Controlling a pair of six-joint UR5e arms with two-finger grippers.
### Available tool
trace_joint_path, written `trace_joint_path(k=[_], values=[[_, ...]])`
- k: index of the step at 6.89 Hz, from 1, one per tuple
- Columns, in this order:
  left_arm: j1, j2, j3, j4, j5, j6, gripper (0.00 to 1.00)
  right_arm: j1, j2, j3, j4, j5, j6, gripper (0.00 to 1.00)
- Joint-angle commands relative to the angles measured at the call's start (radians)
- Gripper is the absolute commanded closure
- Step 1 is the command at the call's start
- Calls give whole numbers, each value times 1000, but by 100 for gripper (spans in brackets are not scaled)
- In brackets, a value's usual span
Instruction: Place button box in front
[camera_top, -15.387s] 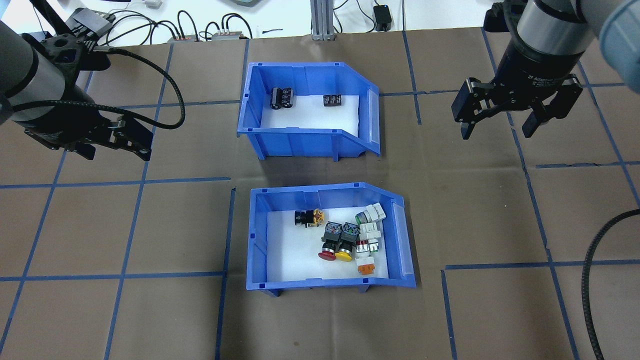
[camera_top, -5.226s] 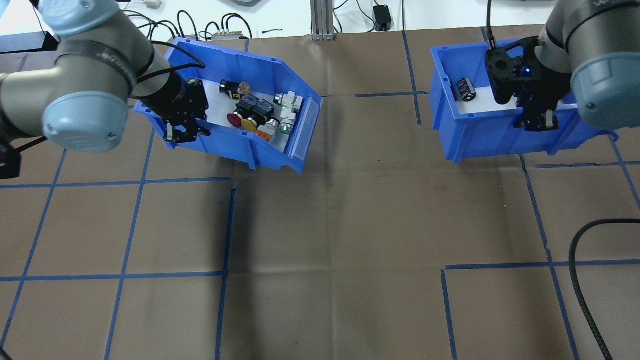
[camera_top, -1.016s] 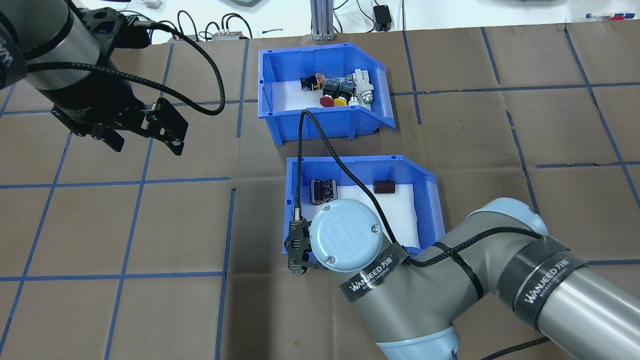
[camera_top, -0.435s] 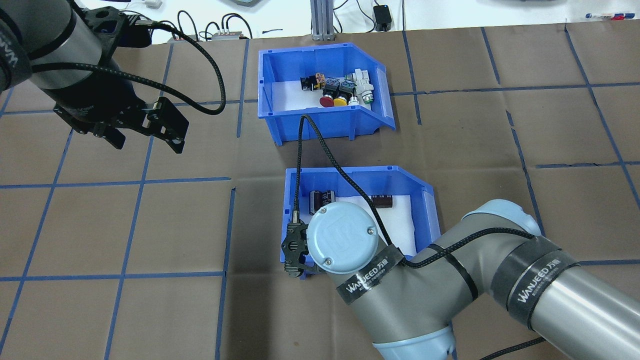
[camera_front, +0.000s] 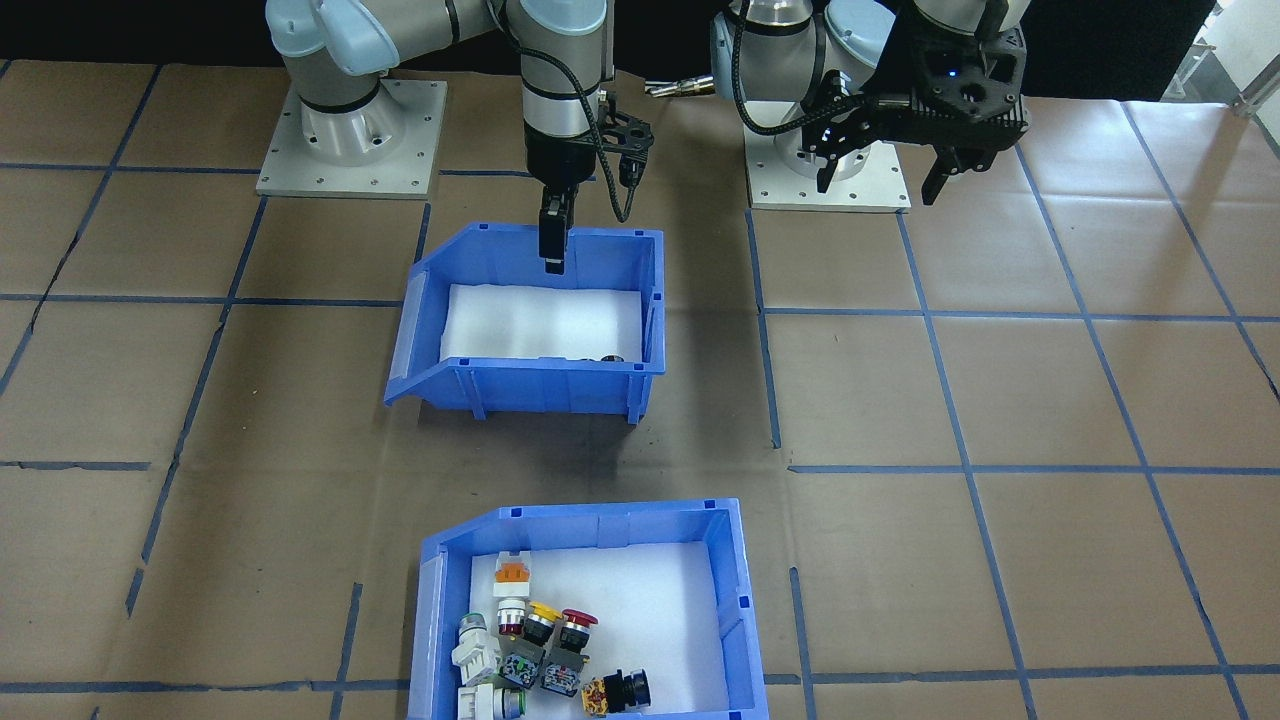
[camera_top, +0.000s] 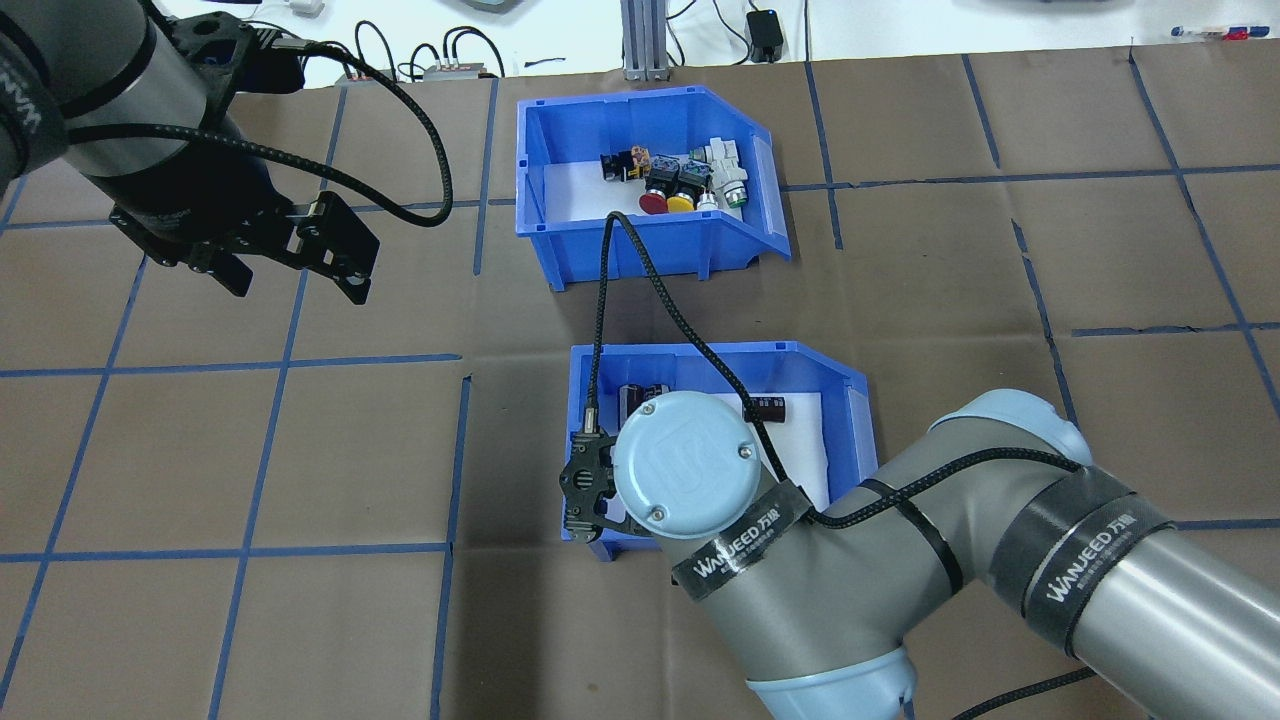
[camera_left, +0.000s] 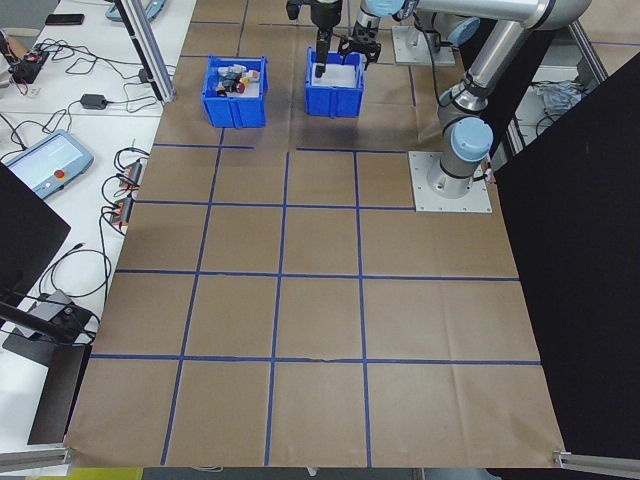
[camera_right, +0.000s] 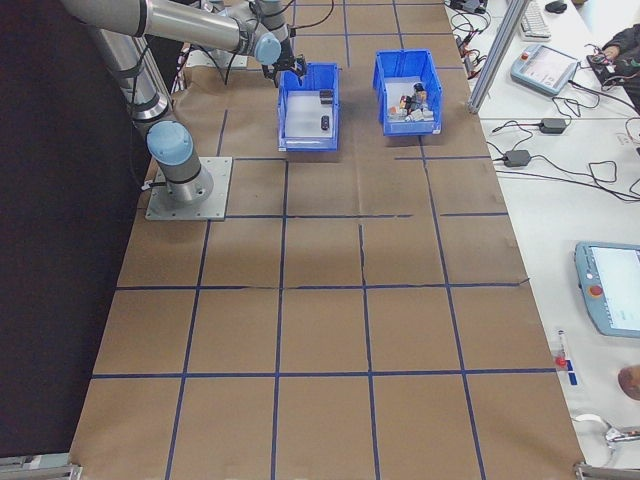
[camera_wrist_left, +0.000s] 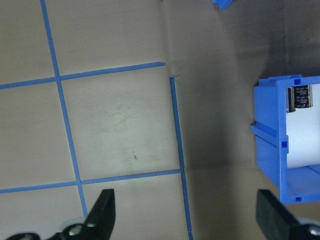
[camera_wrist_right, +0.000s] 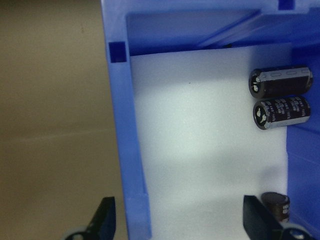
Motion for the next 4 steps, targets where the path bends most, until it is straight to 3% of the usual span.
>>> trace_joint_path(k=[1,2,4], values=[[0,1,0,0,3,-8,0,-38,-60,-121,235,0,1,0],[0,4,0,2,3,-6,0,-99,-81,-176,354,0,1,0],[0,5,0,2,3,-6,0,-304,-97,-222,384,15,13,0]])
